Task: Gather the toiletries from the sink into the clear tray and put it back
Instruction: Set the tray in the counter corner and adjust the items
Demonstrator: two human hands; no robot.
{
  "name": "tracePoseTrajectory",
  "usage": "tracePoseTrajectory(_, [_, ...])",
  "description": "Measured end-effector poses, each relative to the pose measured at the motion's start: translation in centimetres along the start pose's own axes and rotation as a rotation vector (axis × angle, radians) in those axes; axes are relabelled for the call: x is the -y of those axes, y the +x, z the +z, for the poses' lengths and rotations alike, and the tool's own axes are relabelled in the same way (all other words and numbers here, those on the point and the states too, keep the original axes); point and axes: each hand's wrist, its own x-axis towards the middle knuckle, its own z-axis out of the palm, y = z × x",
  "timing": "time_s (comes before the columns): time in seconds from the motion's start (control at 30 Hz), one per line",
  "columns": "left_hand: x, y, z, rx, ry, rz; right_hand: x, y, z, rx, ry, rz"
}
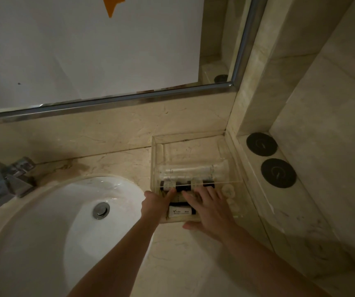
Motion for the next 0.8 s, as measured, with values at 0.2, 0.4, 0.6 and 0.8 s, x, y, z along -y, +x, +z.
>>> tracePoseTrajectory(0.2, [-0.5, -0.5, 0.2, -0.022, 0.005, -0.017, 0.0, 0.8, 0.4, 0.03, -0.013, 0.021])
tracePoseTrajectory(0.4, [-1.4, -0.5, 0.5, -0.026, -0.029, -0.036, -0.6, 1.3, -0.4, 0.019, 0.001, 0.04])
tracePoseTrajectory(0.6, [-1.5, -0.3, 0.5, -0.057, -0.144, -0.089, -0.9, 1.6, -0.7, -0.015, 0.02, 0.085])
tracePoseTrajectory(0.8, [-1.4, 0.7, 0.1, -0.033, -0.147, -0.068, -1.2, 2.5, -0.7, 0.009, 0.027, 0.07])
